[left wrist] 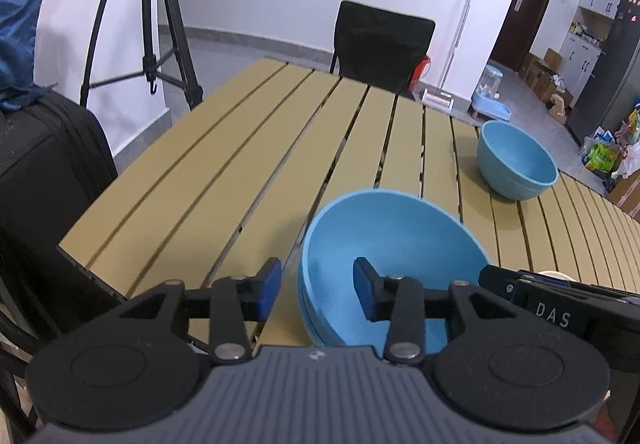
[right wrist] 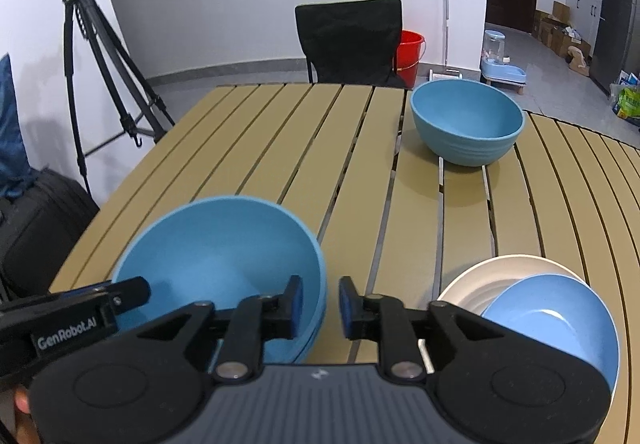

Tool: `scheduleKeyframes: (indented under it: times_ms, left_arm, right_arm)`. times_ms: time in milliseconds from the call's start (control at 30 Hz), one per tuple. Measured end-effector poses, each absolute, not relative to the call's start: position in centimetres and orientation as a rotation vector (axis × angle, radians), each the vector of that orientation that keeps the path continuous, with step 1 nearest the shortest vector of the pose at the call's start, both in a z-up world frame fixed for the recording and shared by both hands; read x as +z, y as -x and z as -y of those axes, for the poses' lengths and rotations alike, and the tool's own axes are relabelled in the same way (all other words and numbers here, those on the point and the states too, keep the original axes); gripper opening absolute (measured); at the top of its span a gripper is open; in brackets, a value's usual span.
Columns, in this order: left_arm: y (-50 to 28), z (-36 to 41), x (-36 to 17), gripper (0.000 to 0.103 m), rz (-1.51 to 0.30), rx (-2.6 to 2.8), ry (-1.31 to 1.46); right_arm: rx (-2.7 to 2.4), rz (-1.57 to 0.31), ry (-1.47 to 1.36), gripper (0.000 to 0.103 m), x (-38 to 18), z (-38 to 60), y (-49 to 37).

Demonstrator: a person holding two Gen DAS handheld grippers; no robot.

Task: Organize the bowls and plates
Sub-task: 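Lower the bowl into the bowl beside the plate stack with both tools, then open both tools and release the bowl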

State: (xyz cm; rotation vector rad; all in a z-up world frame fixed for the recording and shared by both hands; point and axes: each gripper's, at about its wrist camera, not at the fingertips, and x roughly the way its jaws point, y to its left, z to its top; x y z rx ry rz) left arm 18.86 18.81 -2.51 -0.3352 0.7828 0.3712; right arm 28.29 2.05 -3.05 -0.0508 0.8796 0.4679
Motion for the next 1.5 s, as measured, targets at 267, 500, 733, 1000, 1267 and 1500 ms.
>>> scheduleKeyframes:
  times_ms: [267,500,733,1000,1267,1500]
  left_arm:
    - [-17.7,-18.6,-0.8,0.1,-0.715,0.409,0.323]
    - [-17.7,-18.4,0.0,0.103,-0.713,0.435,0.308]
    - [-17.5,-18.3,0.2,0.103,-0.712,0.431,0.31]
    - [-17.6,-18.0,0.5,0.103,-0.705,0.417,0.313]
    - [-18.5,-17.1,1.0,0.103,-0.696,0.387,0.29]
    - [-20.1,-16.2,1.4,0.103,-0.713,0.349,0.29]
  right_arm:
    - [0.468,-0.854,-0.019,0.081,-1.6,-0.1,-28.3]
    - [0.419,-0.846,-0.054,0.103,-0.3,2.1,-28.9]
    - [0.367,-0.857,-0.07,0.103,0.1,4.2,-29.6]
    - [0.343,-0.852,-0.089,0.103,0.3,5.6,-29.9]
    - [0.331,-0.855,-0.106,0.103,0.2,6.5,-30.4]
    - [0.309,-0.861,-0.103,0.103,-0.1,7.5,-31.3]
